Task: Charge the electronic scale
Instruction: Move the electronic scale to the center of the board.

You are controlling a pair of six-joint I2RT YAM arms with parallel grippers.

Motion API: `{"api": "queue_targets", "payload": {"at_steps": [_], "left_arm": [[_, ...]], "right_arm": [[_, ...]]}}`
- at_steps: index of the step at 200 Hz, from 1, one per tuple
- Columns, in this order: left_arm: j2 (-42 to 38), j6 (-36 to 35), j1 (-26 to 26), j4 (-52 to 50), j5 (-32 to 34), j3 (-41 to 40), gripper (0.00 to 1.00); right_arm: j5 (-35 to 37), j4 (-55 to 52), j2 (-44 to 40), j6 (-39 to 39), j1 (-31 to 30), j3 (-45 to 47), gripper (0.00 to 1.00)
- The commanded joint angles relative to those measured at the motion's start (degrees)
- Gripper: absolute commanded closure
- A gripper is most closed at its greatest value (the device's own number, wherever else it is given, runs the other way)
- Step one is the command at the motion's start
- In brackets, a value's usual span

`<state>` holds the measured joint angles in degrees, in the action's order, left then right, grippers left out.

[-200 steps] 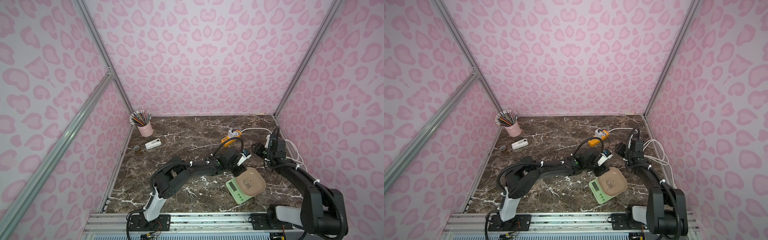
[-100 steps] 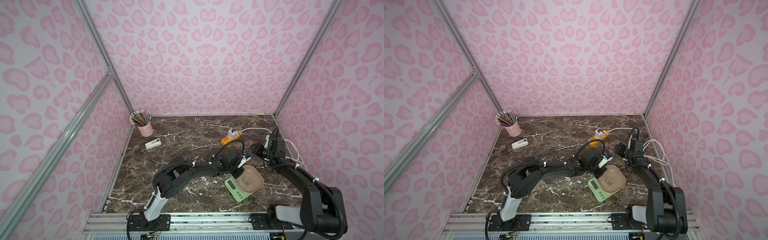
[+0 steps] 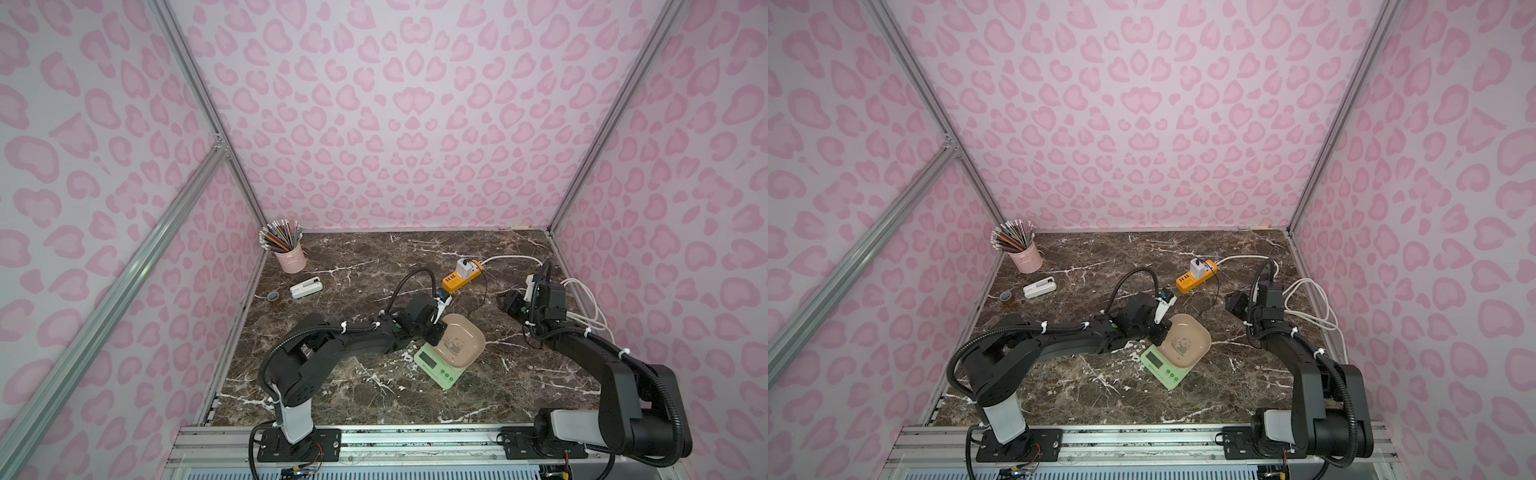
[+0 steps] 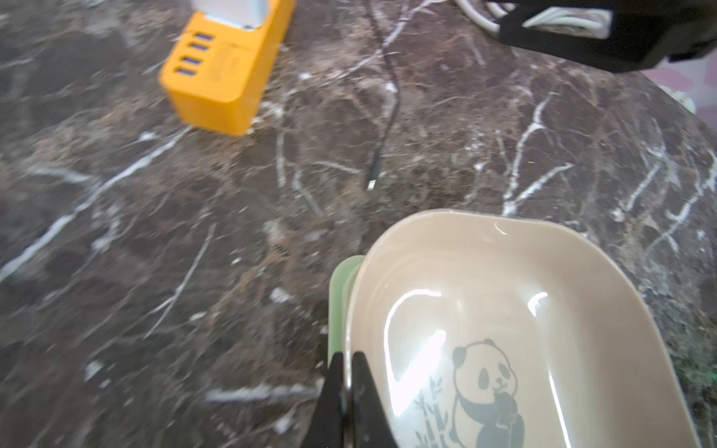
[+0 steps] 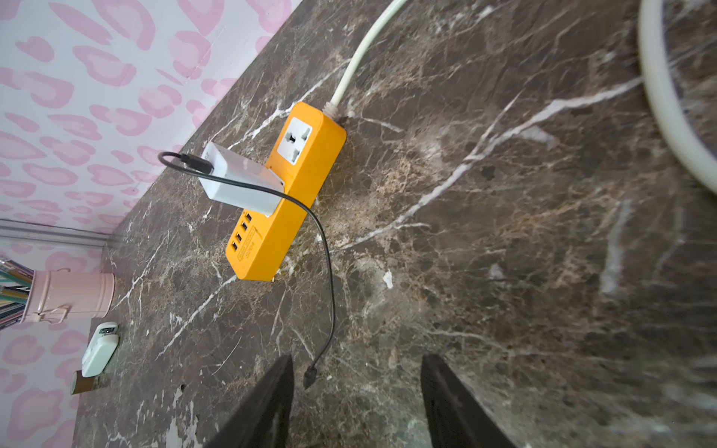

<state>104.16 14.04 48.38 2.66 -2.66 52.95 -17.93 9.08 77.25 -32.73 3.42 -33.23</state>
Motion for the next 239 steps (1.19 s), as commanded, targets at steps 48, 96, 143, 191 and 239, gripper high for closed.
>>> {"api": "queue_targets", "payload": {"at_steps": [48,96,143,191,239], "left_arm": [[-7.2,12.7,-8.4,6.4,9.9,-8.4,0.95],[-9.8,16.7,-14.1,10.2,12.1,-11.1,0.95],[-10.4,17.9,-17.9,12.4,10.9,-12.4,0.95],[-8.9,17.2,-18.6,12.3,9.1,-12.0,0.94],[-7.4,17.8,-18.5,11.9,8.5,-11.9,0.92]], "right_arm": [[-1.9,10.8,7.7,-2.1,-5.0,-0.6,0.42],[0.0,15.2,12.1,-4.6,-6.6,-0.8,0.44],[-0.4,18.9,15.9,-6.5,-7.1,-1.2,0.45],[0.3,20.0,18.1,-7.1,-8.0,-2.5,0.47],[1.1,20.2,19.6,-7.4,-8.5,-2.8,0.51]]}}
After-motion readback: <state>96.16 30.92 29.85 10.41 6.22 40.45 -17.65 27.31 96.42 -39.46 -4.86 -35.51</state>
